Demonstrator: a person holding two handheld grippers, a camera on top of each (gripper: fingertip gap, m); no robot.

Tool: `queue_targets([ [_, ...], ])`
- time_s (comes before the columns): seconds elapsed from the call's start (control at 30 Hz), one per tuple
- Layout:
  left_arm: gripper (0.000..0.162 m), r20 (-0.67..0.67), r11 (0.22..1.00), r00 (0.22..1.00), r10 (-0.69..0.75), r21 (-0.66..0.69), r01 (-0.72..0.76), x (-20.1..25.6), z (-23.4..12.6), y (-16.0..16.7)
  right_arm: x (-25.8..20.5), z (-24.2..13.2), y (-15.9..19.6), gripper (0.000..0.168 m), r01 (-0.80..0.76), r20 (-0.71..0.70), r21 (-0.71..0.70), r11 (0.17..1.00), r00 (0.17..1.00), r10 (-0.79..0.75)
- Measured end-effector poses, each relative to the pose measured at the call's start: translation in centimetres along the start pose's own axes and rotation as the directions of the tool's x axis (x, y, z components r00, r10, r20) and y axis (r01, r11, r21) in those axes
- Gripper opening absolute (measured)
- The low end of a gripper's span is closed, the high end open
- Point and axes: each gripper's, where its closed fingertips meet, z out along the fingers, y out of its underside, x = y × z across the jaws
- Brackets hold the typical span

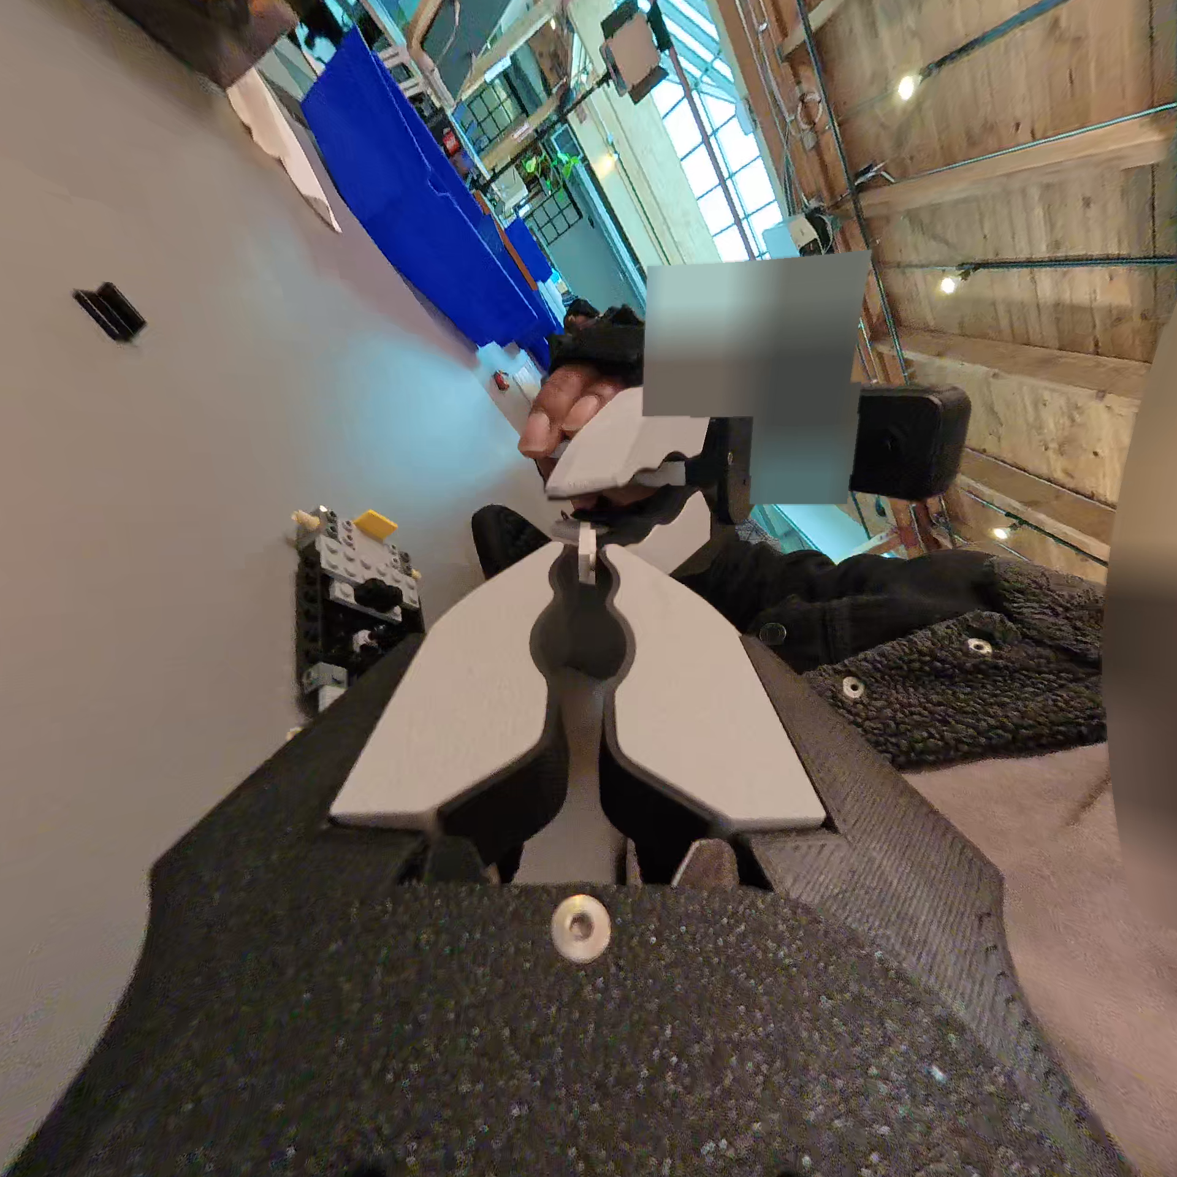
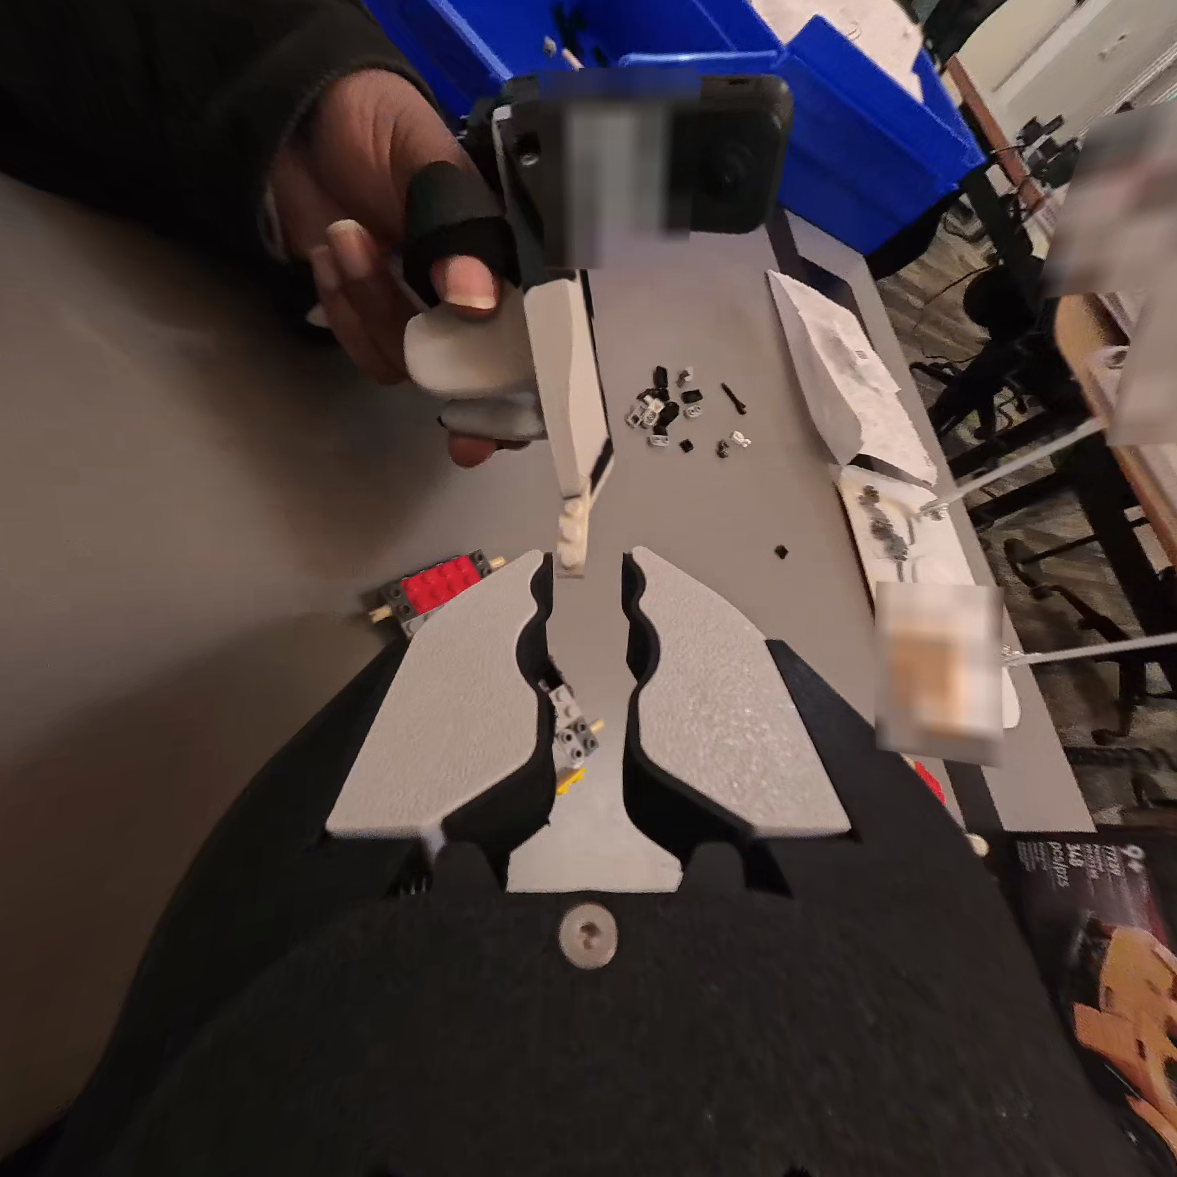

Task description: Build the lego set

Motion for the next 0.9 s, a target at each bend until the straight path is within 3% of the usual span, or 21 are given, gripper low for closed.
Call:
queue_targets([
  [0.07, 0.005, 0.003, 1.000, 1.000, -0.013, -0.008, 0.013, -0.2, 0.2, 0.4, -0.7, 0.2, 0.2, 0.008, -0.005, 0.021, -0.018, 1.000, 1.000, 0.005],
  [0.17, 0.006, 0.034, 1.000, 0.999, 0.003, -0.012, -0.003, -0.6, 0.3, 0.5, -0.8, 0.3, 0.4, 0.007, -0.066, 0.027, -0.046, 0.997, 0.997, 0.067],
  [0.23, 0.008, 0.098, 0.996, 0.991, 0.092, -0.024, -0.091, -0.9, 0.2, 0.3, -0.4, 0.0, 0.7, 0.007, -0.152, 0.013, -0.059, 0.987, 0.988, 0.153],
  [0.27, 0.017, 0.153, 0.987, 0.976, 0.155, -0.053, -0.148, -1.4, -0.1, 0.3, 0.1, -0.3, 1.3, 0.007, -0.202, -0.008, -0.073, 0.977, 0.979, 0.202],
  [0.33, 0.027, 0.270, 0.948, 0.915, 0.300, -0.187, -0.256, -3.0, -0.8, 1.0, 0.8, -1.2, 2.6, 0.007, -0.333, -0.039, -0.085, 0.939, 0.943, 0.331],
  [0.4, 0.033, 0.363, 0.867, 0.806, 0.468, -0.364, -0.339, -5.0, -1.6, 2.0, 1.1, -1.9, 4.2, 0.007, -0.459, -0.076, -0.088, 0.884, 0.888, 0.454],
  [0.5, 0.045, 0.370, 0.744, 0.695, 0.616, -0.562, -0.360, -6.9, -2.0, 4.2, 0.2, -2.2, 6.4, 0.007, -0.570, -0.124, -0.128, 0.811, 0.821, 0.558],
  [0.6, 0.056, 0.348, 0.689, 0.675, 0.650, -0.644, -0.332, -7.8, -1.8, 5.9, -1.4, -1.7, 7.8, 0.007, -0.640, -0.148, -0.178, 0.748, 0.768, 0.623],
  [0.7, 0.046, 0.325, 0.677, 0.684, 0.653, -0.655, -0.335, -7.4, -1.4, 6.5, -2.3, -1.1, 8.5, 0.007, -0.666, -0.156, -0.210, 0.716, 0.745, 0.648],
  [0.9, 0.044, 0.293, 0.678, 0.724, 0.624, -0.664, -0.315, -6.5, -0.7, 7.8, -2.9, -0.6, 8.8, 0.007, -0.679, -0.162, -0.261, 0.686, 0.731, 0.663],
])
